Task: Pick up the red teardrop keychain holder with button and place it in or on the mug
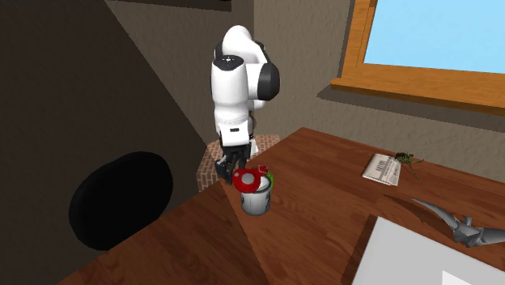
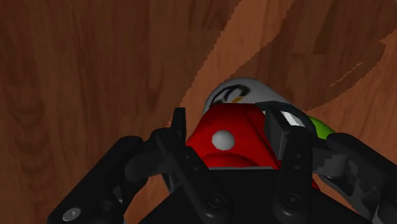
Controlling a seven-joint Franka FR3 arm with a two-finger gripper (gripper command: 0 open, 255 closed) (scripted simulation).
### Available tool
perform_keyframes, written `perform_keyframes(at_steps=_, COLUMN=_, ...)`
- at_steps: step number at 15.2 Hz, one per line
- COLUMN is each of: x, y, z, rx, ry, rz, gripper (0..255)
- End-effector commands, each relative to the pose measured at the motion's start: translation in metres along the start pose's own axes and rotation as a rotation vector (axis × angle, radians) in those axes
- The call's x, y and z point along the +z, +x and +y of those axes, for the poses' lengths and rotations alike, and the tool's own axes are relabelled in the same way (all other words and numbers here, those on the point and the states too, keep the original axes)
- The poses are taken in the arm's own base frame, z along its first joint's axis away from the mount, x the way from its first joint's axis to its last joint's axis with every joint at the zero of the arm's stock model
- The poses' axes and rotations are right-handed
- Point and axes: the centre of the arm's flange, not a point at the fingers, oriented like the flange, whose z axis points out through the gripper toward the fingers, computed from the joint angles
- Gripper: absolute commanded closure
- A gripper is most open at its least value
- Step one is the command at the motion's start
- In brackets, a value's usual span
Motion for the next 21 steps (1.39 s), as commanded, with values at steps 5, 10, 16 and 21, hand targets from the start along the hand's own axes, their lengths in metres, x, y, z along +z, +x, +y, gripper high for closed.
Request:
perform_keyframes(at_steps=5, x=0.012, y=0.0, z=0.001, rx=0.0, ry=0.0, rz=0.0, gripper=255)
perform_keyframes(at_steps=10, x=0.011, y=0.0, z=0.0, rx=0.0, ry=0.0, rz=0.0, gripper=0)
perform_keyframes(at_steps=16, x=-0.002, y=0.0, z=0.001, rx=0.0, ry=0.0, rz=0.0, gripper=0)
perform_keyframes(at_steps=21, x=-0.038, y=0.0, z=0.001, rx=0.0, ry=0.0, rz=0.0, gripper=0)
